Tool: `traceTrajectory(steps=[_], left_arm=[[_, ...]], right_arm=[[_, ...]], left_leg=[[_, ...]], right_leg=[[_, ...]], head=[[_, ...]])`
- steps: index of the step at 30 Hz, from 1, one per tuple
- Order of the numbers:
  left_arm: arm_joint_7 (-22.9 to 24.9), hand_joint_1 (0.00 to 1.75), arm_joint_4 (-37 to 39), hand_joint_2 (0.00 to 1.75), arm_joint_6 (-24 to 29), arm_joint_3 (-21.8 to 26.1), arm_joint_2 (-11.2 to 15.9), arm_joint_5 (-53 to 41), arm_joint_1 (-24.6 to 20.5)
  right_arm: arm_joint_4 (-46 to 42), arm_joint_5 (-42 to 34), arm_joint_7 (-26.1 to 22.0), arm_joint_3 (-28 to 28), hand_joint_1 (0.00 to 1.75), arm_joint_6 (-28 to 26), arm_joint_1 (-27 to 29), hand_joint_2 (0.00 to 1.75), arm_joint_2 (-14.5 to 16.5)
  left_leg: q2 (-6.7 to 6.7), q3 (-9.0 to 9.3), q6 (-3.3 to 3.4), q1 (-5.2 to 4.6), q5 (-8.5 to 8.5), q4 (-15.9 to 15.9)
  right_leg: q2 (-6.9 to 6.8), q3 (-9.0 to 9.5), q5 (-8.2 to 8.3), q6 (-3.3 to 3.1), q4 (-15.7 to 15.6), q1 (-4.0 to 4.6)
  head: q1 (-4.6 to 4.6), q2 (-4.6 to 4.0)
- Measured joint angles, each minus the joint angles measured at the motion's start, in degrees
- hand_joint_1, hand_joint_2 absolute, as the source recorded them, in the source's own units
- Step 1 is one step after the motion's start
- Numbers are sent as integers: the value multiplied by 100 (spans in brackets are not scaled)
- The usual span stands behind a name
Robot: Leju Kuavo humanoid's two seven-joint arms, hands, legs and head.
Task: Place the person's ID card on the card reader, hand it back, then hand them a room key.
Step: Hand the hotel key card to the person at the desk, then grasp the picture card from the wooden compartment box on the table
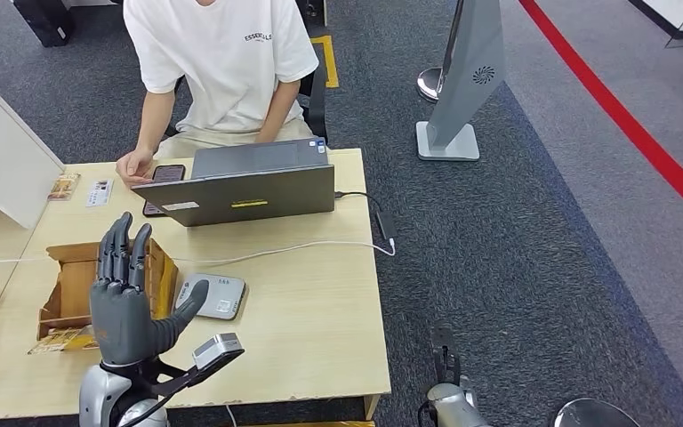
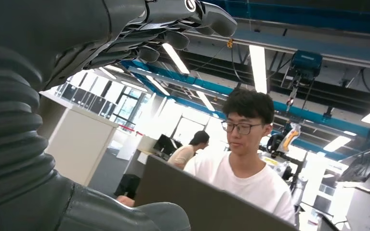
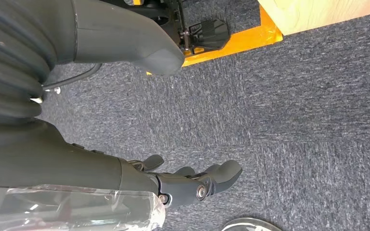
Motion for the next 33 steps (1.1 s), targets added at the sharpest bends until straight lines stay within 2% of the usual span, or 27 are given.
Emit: traceTrajectory(steps=[13,15,18,21,24,27,33], left_arm=[[-96,0,365,175,91,327,62,-245,126],[-512,0,639,175,128,633,10,-375,106],[-1354,0,1240,175,138,1394,-148,-497,17],[-1796,0,1906,175,140,2171,-271,-718,-163],[-1946,0,2491,175,141,2893,-372,-1045,-334],[-1980,0,2859,175,168,3399,-445,-1244,-436],[-1983,0,3217,175,221,3911,-548,-1398,-597]], right_arm=[[-13,86,16,-7,0,2,-6,175,0],[-13,144,21,-7,0,2,-15,175,0],[-13,231,19,-7,0,4,-32,175,0],[-13,299,10,-4,0,15,-50,175,0],[-13,335,-16,0,0,28,-65,175,0],[-13,351,-36,4,0,28,-71,175,0],[-13,364,-38,10,0,49,-76,175,2]], left_leg=[[-4,-2,0,0,0,0],[-3,-1,0,0,0,0],[0,0,0,1,1,-1],[0,0,-2,3,2,-1],[0,1,-5,3,4,-2],[-2,0,-5,2,4,-2],[-10,3,-4,-1,3,-3]], right_leg=[[-4,2,0,0,0,0],[-3,1,0,0,0,0],[0,-1,0,0,1,1],[0,0,0,0,2,1],[1,-1,0,-1,3,2],[-1,0,0,0,3,1],[-9,7,-1,1,2,0]], head=[[0,0],[0,0],[-1,0],[-1,0],[0,0],[2,0],[4,0]])
